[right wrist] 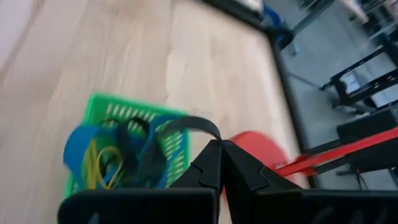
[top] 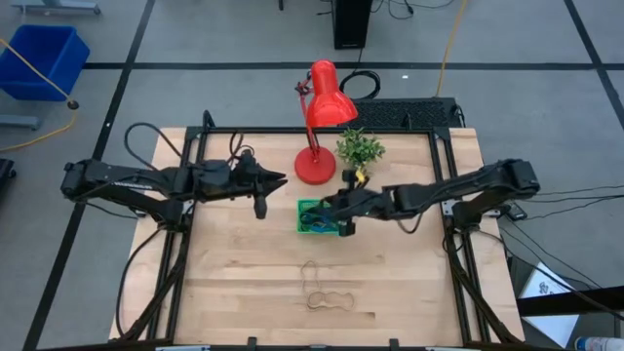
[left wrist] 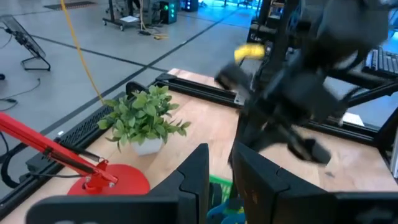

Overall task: Pick and place rubber bands into bin
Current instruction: Put the black rubber band into the green bin

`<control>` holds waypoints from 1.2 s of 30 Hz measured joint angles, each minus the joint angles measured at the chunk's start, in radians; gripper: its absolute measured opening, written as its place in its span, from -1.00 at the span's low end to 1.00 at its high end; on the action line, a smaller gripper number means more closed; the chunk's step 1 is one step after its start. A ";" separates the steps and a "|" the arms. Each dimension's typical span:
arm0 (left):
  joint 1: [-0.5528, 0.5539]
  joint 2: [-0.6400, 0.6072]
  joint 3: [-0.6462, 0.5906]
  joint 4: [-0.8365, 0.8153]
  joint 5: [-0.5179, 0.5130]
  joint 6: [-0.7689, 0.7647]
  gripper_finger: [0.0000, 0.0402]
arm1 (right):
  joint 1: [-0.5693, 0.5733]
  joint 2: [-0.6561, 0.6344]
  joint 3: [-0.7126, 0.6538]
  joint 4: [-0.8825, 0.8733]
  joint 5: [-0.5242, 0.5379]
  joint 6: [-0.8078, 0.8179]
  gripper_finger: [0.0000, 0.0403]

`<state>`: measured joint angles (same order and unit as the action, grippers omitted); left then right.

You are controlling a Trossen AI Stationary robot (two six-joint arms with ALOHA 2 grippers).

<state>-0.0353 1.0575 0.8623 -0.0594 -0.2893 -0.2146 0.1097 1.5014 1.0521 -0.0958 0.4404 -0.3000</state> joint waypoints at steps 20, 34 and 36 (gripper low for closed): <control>0.000 0.003 0.000 -0.051 0.000 -0.027 -0.62 | -0.004 0.180 -0.179 0.507 -0.132 0.161 -1.00; 0.000 0.003 0.000 -0.081 0.002 -0.057 -0.62 | -0.019 0.196 -0.180 0.510 -0.130 0.185 -0.94; 0.000 0.003 0.000 -0.081 0.002 -0.057 -0.62 | -0.019 0.196 -0.180 0.511 -0.130 0.185 -0.94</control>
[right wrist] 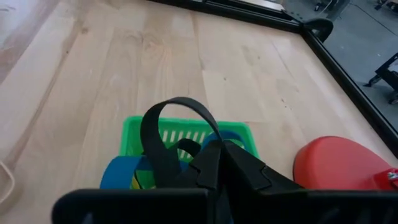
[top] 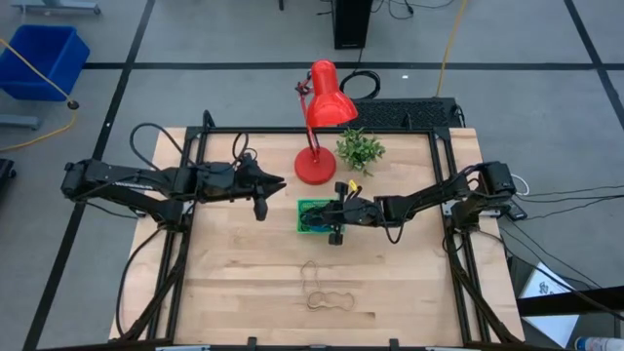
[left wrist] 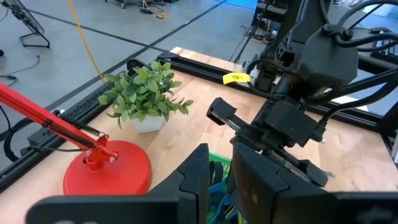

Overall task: Pick and place rubber bands into bin
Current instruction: Put the black rubber band into the green bin

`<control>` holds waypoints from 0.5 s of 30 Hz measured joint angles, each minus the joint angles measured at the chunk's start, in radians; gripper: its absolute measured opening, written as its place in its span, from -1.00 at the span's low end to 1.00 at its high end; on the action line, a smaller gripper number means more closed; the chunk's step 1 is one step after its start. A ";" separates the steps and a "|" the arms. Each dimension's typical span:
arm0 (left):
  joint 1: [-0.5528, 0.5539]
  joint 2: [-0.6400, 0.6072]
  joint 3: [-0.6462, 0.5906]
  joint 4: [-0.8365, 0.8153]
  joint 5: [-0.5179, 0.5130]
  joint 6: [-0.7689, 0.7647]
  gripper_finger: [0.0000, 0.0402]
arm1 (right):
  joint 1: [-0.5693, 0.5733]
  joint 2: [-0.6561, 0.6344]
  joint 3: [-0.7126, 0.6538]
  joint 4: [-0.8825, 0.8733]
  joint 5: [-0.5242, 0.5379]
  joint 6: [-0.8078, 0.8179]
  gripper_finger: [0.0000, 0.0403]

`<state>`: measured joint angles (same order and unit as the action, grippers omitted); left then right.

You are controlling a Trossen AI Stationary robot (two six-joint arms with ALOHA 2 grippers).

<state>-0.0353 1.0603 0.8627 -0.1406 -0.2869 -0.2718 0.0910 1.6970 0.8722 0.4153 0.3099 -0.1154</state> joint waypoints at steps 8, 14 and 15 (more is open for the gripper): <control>0.000 0.000 0.000 0.000 0.001 0.001 -0.62 | 0.000 0.000 0.000 0.004 0.000 0.000 -0.90; 0.000 0.000 0.000 0.000 0.001 0.007 -0.62 | 0.000 0.000 0.000 0.007 0.002 -0.001 -0.76; 0.000 0.000 0.000 0.000 0.001 0.007 -0.62 | 0.000 0.000 0.000 0.007 0.004 -0.001 -0.72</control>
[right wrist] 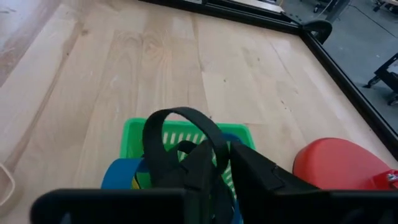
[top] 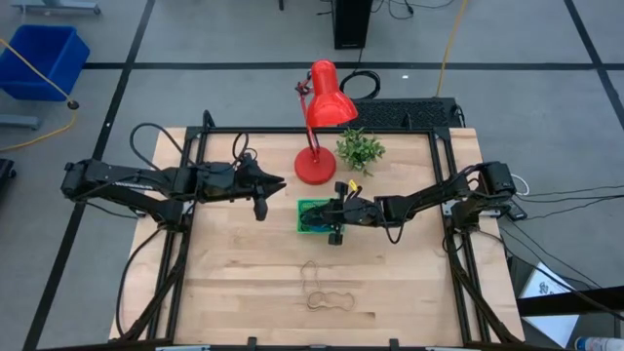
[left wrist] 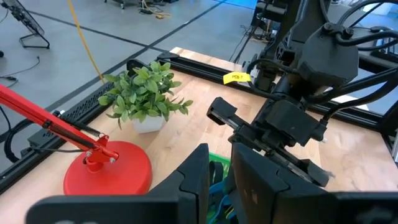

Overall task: Pick and place rubber bands into bin
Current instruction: Put the black rubber band into the green bin, then put the bottom brown rubber band into the green bin

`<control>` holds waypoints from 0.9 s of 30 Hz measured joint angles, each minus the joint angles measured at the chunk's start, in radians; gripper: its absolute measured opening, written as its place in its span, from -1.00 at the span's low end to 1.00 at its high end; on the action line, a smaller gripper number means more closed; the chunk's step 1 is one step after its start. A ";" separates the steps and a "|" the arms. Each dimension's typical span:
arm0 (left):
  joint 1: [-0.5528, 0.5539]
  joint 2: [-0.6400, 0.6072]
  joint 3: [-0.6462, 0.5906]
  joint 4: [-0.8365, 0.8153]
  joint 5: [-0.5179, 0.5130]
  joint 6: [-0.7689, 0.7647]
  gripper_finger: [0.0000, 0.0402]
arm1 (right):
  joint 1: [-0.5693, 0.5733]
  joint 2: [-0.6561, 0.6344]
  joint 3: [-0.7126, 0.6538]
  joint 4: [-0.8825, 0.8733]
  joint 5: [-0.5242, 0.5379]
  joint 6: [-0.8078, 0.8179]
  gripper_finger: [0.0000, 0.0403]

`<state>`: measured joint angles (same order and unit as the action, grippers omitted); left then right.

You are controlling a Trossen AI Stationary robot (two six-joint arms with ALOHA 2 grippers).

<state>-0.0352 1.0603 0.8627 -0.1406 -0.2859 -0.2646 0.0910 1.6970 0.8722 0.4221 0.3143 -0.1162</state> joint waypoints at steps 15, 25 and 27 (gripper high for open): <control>0.000 0.000 0.000 -0.030 0.000 0.027 -0.62 | 0.044 -0.198 0.002 -0.014 -0.005 0.000 -0.39; 0.000 0.000 0.000 -0.029 -0.001 0.117 -0.62 | 0.144 -0.274 0.002 -0.077 -0.102 0.124 -0.40; 0.000 0.000 0.000 -0.029 -0.001 0.141 -0.62 | 0.184 -0.264 0.002 -0.124 -0.135 0.115 -0.40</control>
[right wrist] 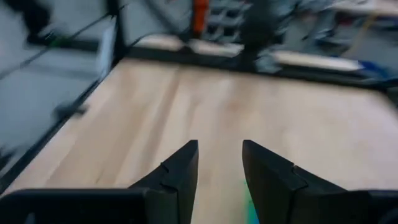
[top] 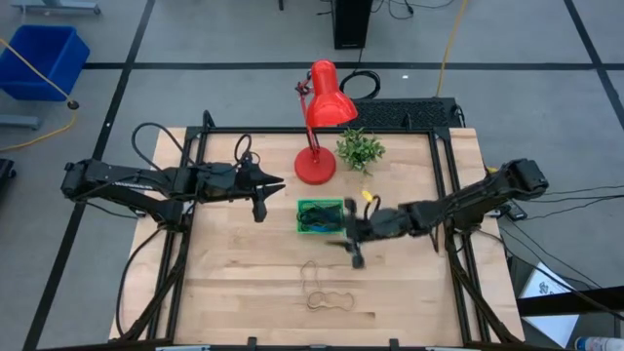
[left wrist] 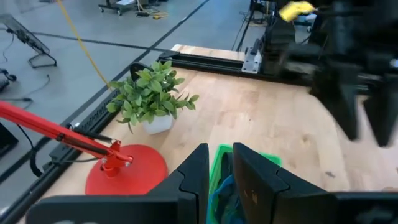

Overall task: Pick and place rubber bands into bin
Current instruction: Put the bottom brown rubber band into the green bin

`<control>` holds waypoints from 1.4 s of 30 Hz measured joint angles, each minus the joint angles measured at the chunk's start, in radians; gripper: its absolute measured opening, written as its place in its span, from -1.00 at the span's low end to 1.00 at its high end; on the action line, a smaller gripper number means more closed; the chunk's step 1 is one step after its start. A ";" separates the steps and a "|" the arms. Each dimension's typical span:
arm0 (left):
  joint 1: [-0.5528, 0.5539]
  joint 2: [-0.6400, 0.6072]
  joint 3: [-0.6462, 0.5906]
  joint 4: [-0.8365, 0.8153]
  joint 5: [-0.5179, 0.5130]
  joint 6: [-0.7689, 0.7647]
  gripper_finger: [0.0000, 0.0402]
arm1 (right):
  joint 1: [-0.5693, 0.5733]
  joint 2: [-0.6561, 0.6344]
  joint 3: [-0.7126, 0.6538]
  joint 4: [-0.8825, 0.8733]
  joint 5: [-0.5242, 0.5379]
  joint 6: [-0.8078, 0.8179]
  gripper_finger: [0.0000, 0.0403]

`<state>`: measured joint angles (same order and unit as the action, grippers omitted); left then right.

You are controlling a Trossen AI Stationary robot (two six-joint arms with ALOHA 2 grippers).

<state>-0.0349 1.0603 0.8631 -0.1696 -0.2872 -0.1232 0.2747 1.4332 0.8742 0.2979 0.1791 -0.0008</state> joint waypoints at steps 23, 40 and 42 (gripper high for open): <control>0.001 0.000 0.000 -0.106 0.000 0.071 -0.62 | 0.225 0.397 0.275 -0.295 0.052 0.075 -0.42; 0.001 0.000 0.000 -0.180 0.001 0.042 -0.62 | 0.250 0.526 0.298 -0.316 -0.050 0.172 -0.42; 0.001 0.000 0.000 -0.179 0.001 0.040 -0.62 | 0.250 0.526 0.298 -0.351 -0.050 0.173 -0.42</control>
<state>-0.0341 1.0602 0.8631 -0.3490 -0.2857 -0.0833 0.5250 1.9587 1.1717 -0.0526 0.1287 0.1721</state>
